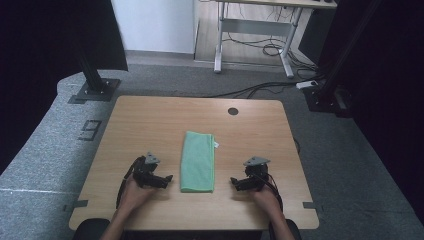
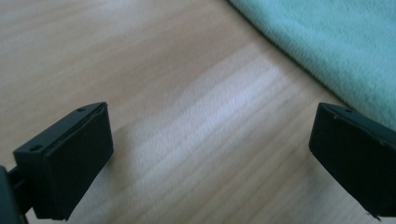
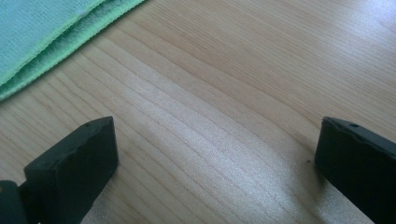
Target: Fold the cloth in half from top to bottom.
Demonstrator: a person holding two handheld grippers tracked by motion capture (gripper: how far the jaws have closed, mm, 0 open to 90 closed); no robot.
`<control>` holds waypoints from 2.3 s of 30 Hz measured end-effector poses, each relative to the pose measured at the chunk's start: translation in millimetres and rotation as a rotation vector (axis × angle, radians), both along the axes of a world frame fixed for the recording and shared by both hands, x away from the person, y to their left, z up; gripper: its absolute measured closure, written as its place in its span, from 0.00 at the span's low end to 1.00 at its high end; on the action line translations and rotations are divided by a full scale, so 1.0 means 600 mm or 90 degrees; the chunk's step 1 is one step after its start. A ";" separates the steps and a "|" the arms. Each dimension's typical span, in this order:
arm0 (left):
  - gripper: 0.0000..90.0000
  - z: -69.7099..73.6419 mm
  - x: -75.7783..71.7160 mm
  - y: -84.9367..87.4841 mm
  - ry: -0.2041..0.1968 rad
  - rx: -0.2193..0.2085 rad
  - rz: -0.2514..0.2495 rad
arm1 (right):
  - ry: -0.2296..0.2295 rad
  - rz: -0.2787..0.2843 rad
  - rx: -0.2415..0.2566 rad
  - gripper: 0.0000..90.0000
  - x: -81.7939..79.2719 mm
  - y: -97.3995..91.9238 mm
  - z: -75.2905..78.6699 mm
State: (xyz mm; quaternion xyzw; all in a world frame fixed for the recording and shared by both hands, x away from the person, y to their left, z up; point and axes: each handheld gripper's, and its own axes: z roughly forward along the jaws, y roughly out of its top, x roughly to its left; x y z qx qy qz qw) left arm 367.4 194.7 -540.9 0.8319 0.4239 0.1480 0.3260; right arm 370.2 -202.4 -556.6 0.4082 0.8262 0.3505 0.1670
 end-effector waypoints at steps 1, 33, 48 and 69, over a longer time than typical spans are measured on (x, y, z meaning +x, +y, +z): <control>0.00 0.003 0.003 -0.001 -0.002 -0.003 0.002 | 0.000 0.000 0.000 0.00 0.000 0.000 0.000; 0.00 -0.008 0.099 -0.082 -0.019 0.025 0.042 | 0.000 -0.001 -0.001 0.00 0.000 0.000 0.000; 0.00 -0.014 0.098 -0.080 -0.003 0.006 0.055 | -0.002 0.021 0.040 0.00 0.005 0.043 0.018; 0.00 -0.014 0.069 -0.074 -0.004 0.008 0.031 | -0.007 0.082 -0.033 0.00 0.004 0.138 0.010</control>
